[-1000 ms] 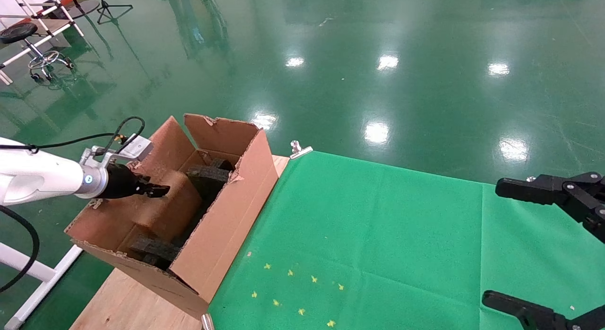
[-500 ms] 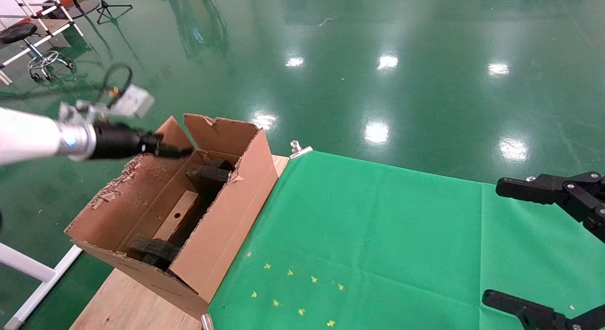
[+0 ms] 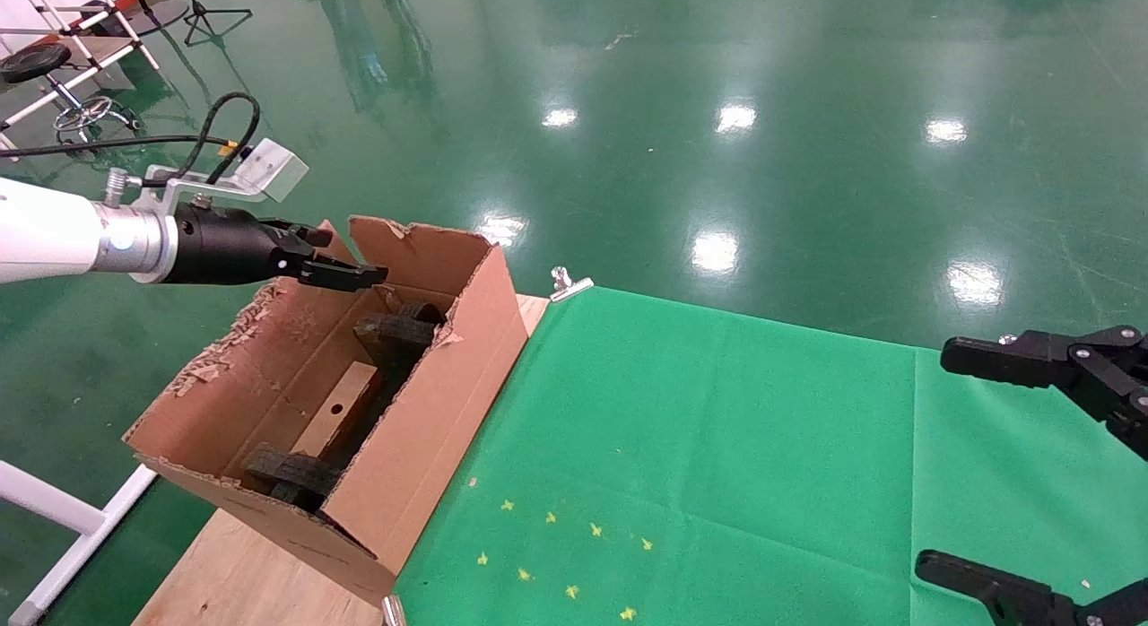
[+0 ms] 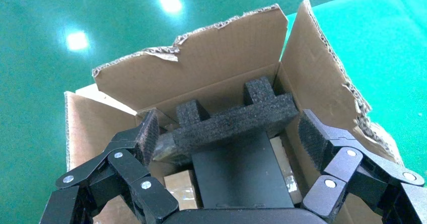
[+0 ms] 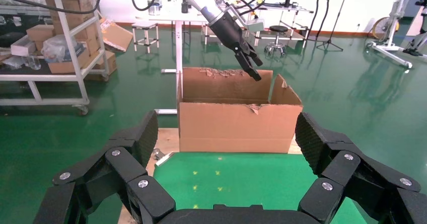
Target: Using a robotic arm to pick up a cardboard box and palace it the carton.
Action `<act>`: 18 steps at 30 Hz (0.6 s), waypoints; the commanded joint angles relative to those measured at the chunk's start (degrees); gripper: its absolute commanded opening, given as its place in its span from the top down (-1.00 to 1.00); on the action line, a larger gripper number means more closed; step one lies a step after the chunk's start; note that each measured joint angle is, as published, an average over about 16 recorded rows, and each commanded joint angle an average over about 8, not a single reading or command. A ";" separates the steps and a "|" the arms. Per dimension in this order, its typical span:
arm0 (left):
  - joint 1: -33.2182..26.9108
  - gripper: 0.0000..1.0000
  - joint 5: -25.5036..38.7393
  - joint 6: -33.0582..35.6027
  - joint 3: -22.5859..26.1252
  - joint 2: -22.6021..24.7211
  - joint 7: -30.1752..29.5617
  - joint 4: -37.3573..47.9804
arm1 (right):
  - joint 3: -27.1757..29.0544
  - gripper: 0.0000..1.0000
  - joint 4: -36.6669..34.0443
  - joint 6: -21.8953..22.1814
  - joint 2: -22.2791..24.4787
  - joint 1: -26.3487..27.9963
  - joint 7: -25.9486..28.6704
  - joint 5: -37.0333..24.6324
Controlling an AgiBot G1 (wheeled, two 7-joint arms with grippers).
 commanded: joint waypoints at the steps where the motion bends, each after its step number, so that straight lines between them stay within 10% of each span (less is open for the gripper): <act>1: 0.18 -1.00 -0.02 -0.43 -0.04 0.05 -0.04 0.23 | 0.00 -1.00 0.00 -0.01 0.00 0.00 0.00 0.00; 18: 11.54 -1.00 -16.96 4.81 -3.61 -1.93 1.57 -16.48 | -0.04 -1.00 -0.02 0.00 0.01 0.02 -0.02 0.02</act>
